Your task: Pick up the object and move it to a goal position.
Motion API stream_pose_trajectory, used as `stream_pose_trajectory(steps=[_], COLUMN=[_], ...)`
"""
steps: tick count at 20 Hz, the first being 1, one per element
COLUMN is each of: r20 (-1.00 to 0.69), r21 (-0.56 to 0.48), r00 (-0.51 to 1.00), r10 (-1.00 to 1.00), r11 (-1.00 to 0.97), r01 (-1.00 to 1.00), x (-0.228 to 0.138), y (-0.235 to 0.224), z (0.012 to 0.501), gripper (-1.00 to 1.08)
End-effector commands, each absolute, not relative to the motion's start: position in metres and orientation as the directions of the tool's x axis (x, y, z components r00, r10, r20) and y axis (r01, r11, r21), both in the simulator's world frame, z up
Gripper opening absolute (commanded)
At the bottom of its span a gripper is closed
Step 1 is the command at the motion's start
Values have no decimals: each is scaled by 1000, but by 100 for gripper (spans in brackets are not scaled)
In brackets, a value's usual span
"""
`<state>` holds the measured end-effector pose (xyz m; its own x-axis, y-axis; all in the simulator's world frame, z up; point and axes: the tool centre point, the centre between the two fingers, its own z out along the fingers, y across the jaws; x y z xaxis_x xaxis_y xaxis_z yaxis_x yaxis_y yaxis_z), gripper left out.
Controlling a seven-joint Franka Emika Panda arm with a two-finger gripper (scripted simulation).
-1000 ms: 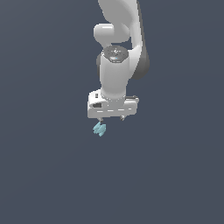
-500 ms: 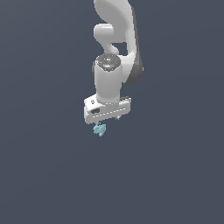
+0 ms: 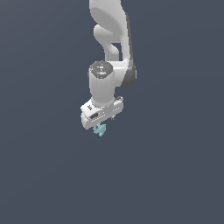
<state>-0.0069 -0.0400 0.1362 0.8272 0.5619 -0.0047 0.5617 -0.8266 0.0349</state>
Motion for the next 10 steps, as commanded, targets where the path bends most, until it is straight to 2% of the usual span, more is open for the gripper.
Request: stream_pose_trajectory(steps=[1, 10], r20=[-7, -9], r21=[31, 13], r00=[790, 640], r10=[613, 768], r11=[-790, -640], r01=[613, 768], x=[-10, -19], y=[-45, -59], z=[130, 109], gripper=[100, 100])
